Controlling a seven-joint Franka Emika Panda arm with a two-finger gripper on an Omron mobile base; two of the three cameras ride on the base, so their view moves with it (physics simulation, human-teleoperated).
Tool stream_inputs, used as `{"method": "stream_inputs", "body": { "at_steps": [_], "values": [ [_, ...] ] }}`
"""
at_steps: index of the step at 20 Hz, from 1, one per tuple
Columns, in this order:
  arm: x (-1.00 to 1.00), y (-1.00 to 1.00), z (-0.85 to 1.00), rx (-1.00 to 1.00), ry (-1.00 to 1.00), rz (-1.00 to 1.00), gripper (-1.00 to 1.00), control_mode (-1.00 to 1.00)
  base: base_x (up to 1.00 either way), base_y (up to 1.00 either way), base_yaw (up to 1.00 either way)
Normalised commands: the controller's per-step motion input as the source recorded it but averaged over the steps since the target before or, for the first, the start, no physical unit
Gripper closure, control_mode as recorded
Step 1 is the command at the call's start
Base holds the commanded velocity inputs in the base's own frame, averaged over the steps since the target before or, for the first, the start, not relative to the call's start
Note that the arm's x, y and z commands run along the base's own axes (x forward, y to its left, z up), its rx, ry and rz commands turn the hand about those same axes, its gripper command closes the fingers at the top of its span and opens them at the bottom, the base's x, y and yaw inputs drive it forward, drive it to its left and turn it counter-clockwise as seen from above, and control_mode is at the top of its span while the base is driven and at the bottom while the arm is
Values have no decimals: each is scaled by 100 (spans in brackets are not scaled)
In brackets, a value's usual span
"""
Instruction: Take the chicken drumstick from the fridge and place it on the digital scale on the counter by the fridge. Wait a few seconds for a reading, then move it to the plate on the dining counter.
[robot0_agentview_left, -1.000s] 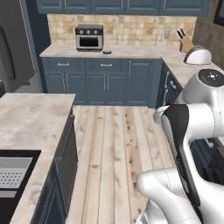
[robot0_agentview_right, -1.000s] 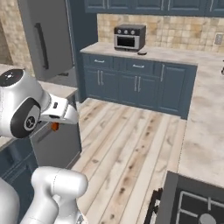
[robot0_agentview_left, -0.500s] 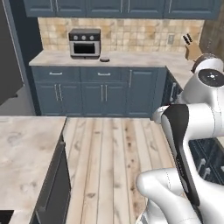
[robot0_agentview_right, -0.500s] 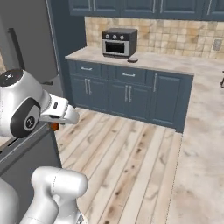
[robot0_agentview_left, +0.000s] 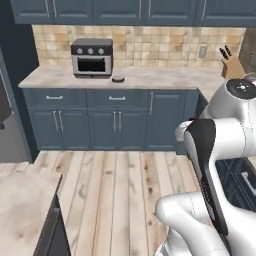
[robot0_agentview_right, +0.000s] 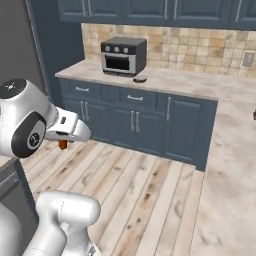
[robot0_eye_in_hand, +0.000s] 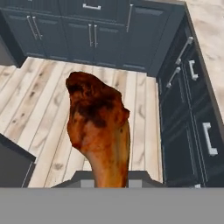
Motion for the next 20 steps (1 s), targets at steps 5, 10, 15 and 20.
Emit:
{"method": "stream_inputs", "body": {
  "at_steps": [5,10,15,20],
  "values": [
    [0,0,0,0,0,0,100,100,100,-31,-7],
    [0,0,0,0,0,0,100,100,100,-2,-8],
    [0,0,0,0,0,0,100,100,100,1,-8],
    [0,0,0,0,0,0,100,100,100,36,-9]
  ]
}}
